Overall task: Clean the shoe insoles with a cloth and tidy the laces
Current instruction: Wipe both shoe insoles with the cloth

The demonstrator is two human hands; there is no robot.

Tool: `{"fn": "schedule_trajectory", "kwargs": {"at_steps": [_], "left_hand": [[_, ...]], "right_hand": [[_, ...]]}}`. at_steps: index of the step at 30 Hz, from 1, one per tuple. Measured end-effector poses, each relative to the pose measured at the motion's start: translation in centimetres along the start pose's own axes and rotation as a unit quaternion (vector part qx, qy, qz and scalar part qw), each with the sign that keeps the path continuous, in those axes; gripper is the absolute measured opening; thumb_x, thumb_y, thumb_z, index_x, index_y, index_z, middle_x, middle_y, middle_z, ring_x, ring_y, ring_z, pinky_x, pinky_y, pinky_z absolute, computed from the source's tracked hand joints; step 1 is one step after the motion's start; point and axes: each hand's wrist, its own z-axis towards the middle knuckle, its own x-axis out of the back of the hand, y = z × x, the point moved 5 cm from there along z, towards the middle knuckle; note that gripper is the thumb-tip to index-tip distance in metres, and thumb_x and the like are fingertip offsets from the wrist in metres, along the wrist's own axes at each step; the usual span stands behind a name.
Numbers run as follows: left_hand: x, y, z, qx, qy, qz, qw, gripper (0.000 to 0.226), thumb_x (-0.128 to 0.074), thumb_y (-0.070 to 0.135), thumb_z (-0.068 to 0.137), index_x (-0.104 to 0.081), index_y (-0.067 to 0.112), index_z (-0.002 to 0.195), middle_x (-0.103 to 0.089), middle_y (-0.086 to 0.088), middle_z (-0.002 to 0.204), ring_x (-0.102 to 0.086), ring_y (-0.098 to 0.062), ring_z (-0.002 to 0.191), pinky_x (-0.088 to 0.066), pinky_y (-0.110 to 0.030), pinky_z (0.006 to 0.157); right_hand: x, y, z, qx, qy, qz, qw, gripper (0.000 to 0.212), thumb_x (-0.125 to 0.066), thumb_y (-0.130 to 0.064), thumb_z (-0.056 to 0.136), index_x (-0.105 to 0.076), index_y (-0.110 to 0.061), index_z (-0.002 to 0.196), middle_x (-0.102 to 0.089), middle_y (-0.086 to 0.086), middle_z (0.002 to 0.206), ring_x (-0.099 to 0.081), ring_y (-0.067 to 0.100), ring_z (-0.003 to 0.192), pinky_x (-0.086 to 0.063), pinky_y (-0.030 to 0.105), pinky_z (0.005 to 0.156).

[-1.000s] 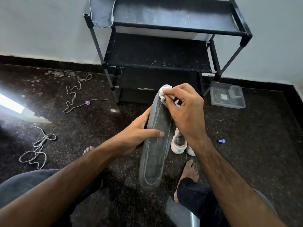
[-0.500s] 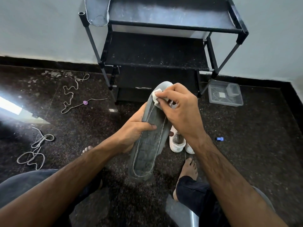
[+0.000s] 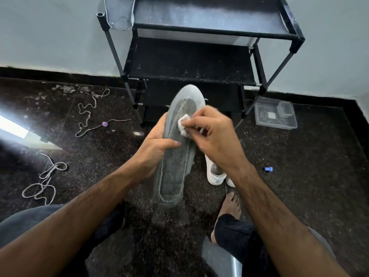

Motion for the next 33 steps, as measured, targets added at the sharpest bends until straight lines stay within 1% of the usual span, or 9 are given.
{"fn": "schedule_trajectory", "kwargs": {"at_steps": [3, 7, 9, 14, 19, 23, 25, 30, 33], "left_hand": [[1.1, 0.1, -0.1, -0.002, 0.030, -0.016, 0.999, 0.065, -0.051, -0.014, 0.081, -0.048, 0.018, 0.138, -0.063, -0.017, 0.126, -0.065, -0.030, 0.107, -0.060, -0.043, 0.083], [-0.1, -0.5, -0.2, 0.011, -0.015, -0.006, 1.000, 0.063, -0.054, -0.007, 0.081, -0.046, 0.017, 0.138, -0.060, -0.021, 0.128, -0.063, -0.039, 0.111, -0.055, -0.056, 0.092], [-0.5, -0.6, -0.1, 0.011, -0.027, 0.007, 1.000, 0.064, -0.055, -0.006, 0.082, -0.044, 0.017, 0.141, -0.060, -0.021, 0.130, -0.063, -0.041, 0.113, -0.053, -0.056, 0.094], [1.6, 0.3, 0.2, -0.006, 0.052, -0.016, 0.998, 0.064, -0.053, -0.008, 0.075, -0.049, 0.015, 0.134, -0.065, -0.017, 0.121, -0.065, -0.032, 0.105, -0.057, -0.048, 0.086], [1.3, 0.3, 0.3, -0.003, 0.032, -0.014, 0.999, 0.055, -0.055, -0.008, 0.084, -0.047, 0.014, 0.134, -0.066, -0.019, 0.122, -0.067, -0.036, 0.105, -0.058, -0.051, 0.087], [1.6, 0.6, 0.3, -0.007, 0.035, 0.016, 0.999, 0.055, -0.056, -0.005, 0.080, -0.049, 0.014, 0.131, -0.066, -0.014, 0.117, -0.066, -0.029, 0.104, -0.057, -0.043, 0.085], [1.9, 0.4, 0.1, 0.001, 0.038, 0.018, 0.999, 0.055, -0.057, -0.003, 0.080, -0.050, 0.015, 0.132, -0.066, -0.017, 0.119, -0.066, -0.031, 0.105, -0.057, -0.047, 0.088], [0.6, -0.1, -0.2, 0.054, -0.020, -0.010, 0.998, 0.059, -0.064, 0.004, 0.085, -0.048, 0.018, 0.140, -0.066, -0.019, 0.128, -0.066, -0.039, 0.112, -0.056, -0.052, 0.092], [-0.4, -1.3, -0.7, 0.103, -0.075, -0.009, 0.992, 0.069, -0.068, 0.000, 0.082, -0.043, 0.019, 0.143, -0.063, -0.023, 0.132, -0.062, -0.040, 0.121, -0.053, -0.053, 0.097]], "right_hand": [[-1.8, -0.7, -0.1, 0.025, -0.077, -0.004, 0.997, 0.015, -0.078, -0.009, 0.088, -0.080, -0.011, 0.103, -0.064, -0.002, 0.095, -0.064, 0.014, 0.086, -0.058, 0.036, 0.075], [0.5, 0.4, 0.3, -0.006, 0.043, -0.035, 0.998, 0.015, -0.076, -0.011, 0.090, -0.078, -0.009, 0.105, -0.064, 0.000, 0.096, -0.064, 0.011, 0.087, -0.059, 0.032, 0.077], [1.3, 0.8, 0.1, -0.025, 0.071, -0.022, 0.997, 0.015, -0.075, -0.010, 0.091, -0.078, -0.010, 0.106, -0.064, 0.000, 0.097, -0.064, 0.010, 0.088, -0.059, 0.029, 0.075], [-1.5, -0.6, 0.2, 0.027, -0.064, 0.013, 0.997, 0.015, -0.079, -0.010, 0.088, -0.080, -0.010, 0.102, -0.063, -0.001, 0.095, -0.064, 0.013, 0.085, -0.058, 0.035, 0.074], [1.2, 0.8, 0.2, -0.017, 0.034, 0.019, 0.999, 0.015, -0.075, -0.005, 0.091, -0.077, -0.005, 0.106, -0.063, 0.003, 0.099, -0.067, 0.012, 0.087, -0.061, 0.028, 0.070], [-0.2, 0.5, -0.2, 0.016, -0.046, 0.001, 0.999, 0.013, -0.078, -0.008, 0.089, -0.080, -0.010, 0.101, -0.064, 0.000, 0.095, -0.065, 0.013, 0.084, -0.058, 0.033, 0.071], [-0.6, 0.5, 0.0, 0.020, -0.058, 0.002, 0.998, 0.011, -0.078, -0.009, 0.089, -0.080, -0.012, 0.099, -0.063, -0.002, 0.094, -0.065, 0.013, 0.083, -0.057, 0.035, 0.071], [2.0, 1.3, 0.2, -0.039, 0.088, -0.035, 0.995, 0.014, -0.076, -0.008, 0.091, -0.077, -0.011, 0.105, -0.063, -0.003, 0.098, -0.062, 0.004, 0.085, -0.056, 0.017, 0.074], [2.4, 1.8, 0.1, -0.062, 0.120, -0.046, 0.990, 0.016, -0.075, -0.009, 0.092, -0.077, -0.011, 0.108, -0.064, -0.003, 0.100, -0.063, 0.005, 0.088, -0.056, 0.016, 0.077]]}}
